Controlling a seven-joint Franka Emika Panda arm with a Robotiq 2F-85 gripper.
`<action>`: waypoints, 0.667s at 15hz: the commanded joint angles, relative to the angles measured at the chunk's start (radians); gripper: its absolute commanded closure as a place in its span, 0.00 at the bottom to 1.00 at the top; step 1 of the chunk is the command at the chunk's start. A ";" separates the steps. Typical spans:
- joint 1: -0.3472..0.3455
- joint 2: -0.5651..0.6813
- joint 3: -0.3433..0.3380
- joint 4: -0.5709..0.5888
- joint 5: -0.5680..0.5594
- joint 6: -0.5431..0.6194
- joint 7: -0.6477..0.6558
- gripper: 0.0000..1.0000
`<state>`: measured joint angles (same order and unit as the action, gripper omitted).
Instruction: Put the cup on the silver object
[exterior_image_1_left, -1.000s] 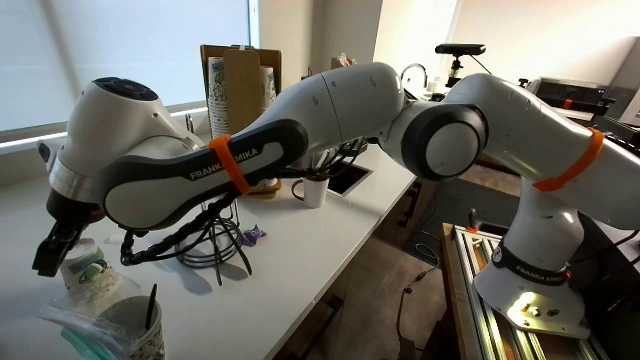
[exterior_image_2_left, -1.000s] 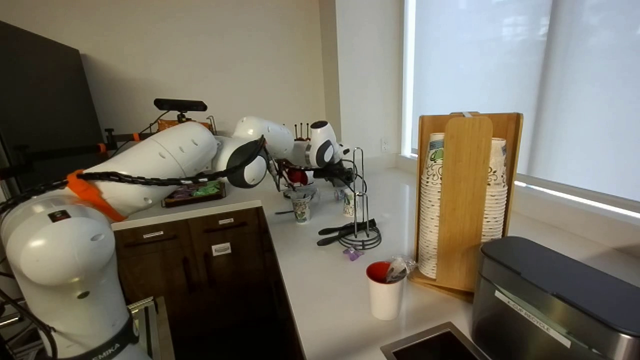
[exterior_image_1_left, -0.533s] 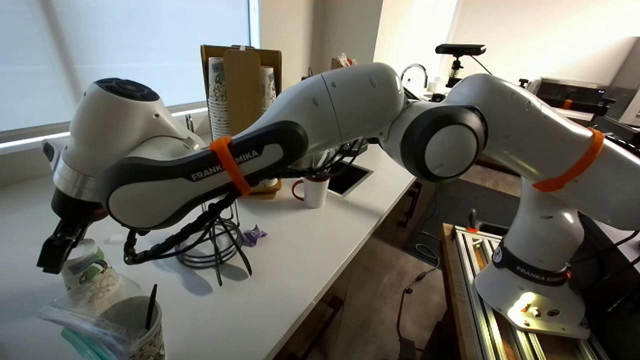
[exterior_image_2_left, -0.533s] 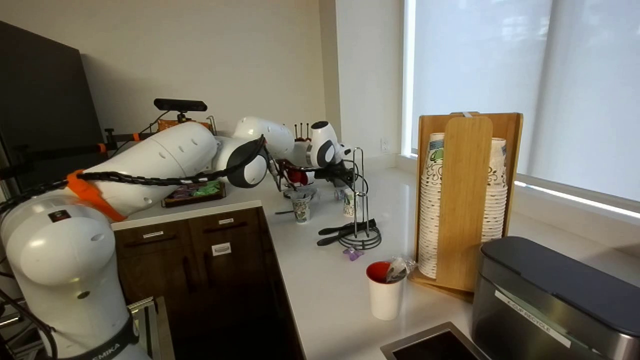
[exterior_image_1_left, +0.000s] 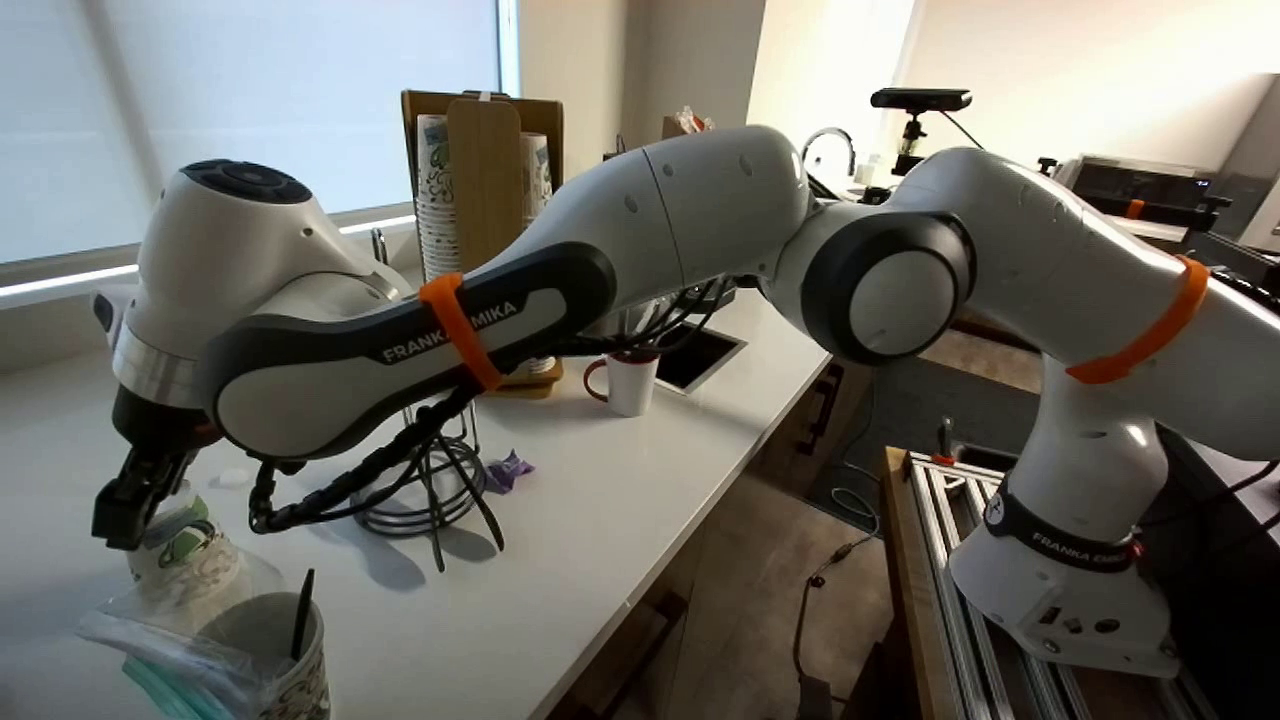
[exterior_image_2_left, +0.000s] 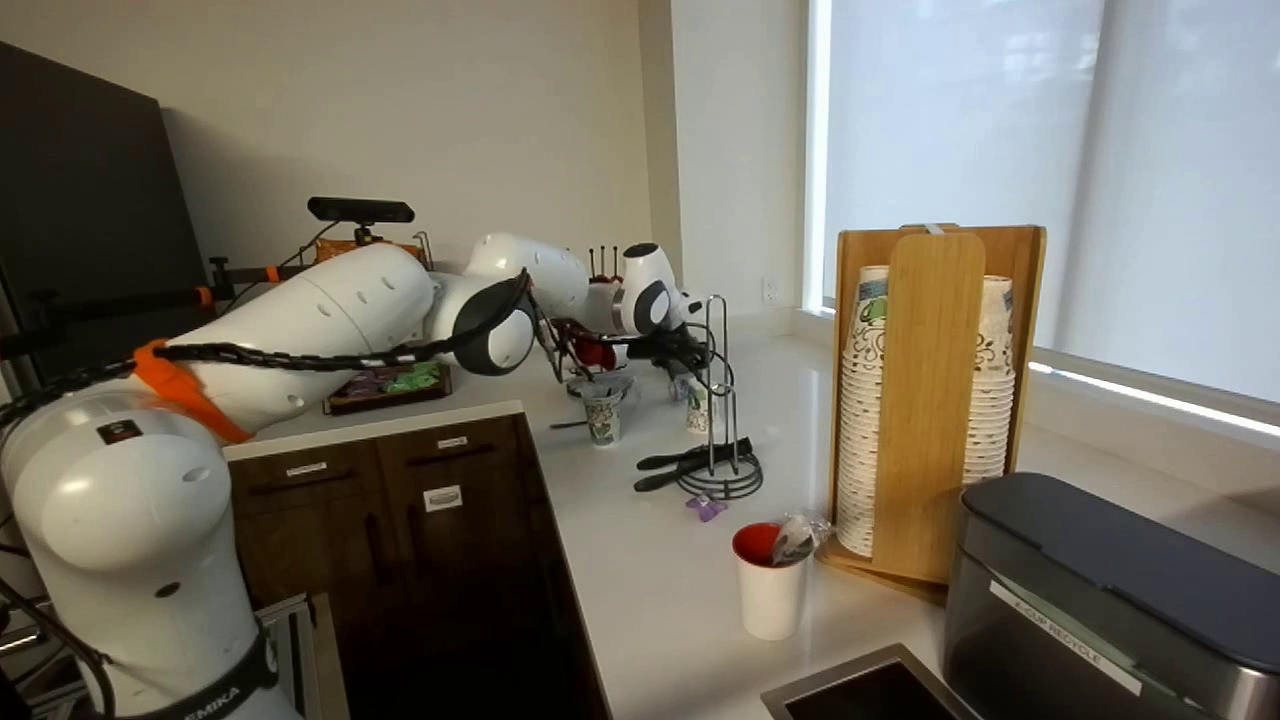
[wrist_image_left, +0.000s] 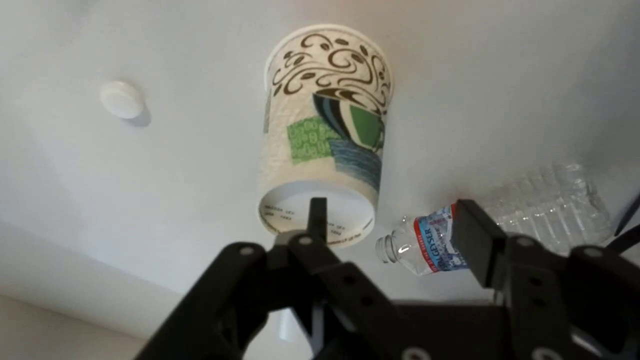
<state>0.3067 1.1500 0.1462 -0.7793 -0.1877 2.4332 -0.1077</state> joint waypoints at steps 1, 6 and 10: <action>0.013 -0.003 -0.013 0.013 -0.001 -0.073 0.038 0.29; 0.017 -0.004 -0.018 0.023 -0.005 -0.107 0.057 0.30; 0.013 0.000 -0.004 0.030 0.003 -0.112 0.039 0.37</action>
<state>0.3138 1.1467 0.1413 -0.7660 -0.1878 2.3565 -0.0733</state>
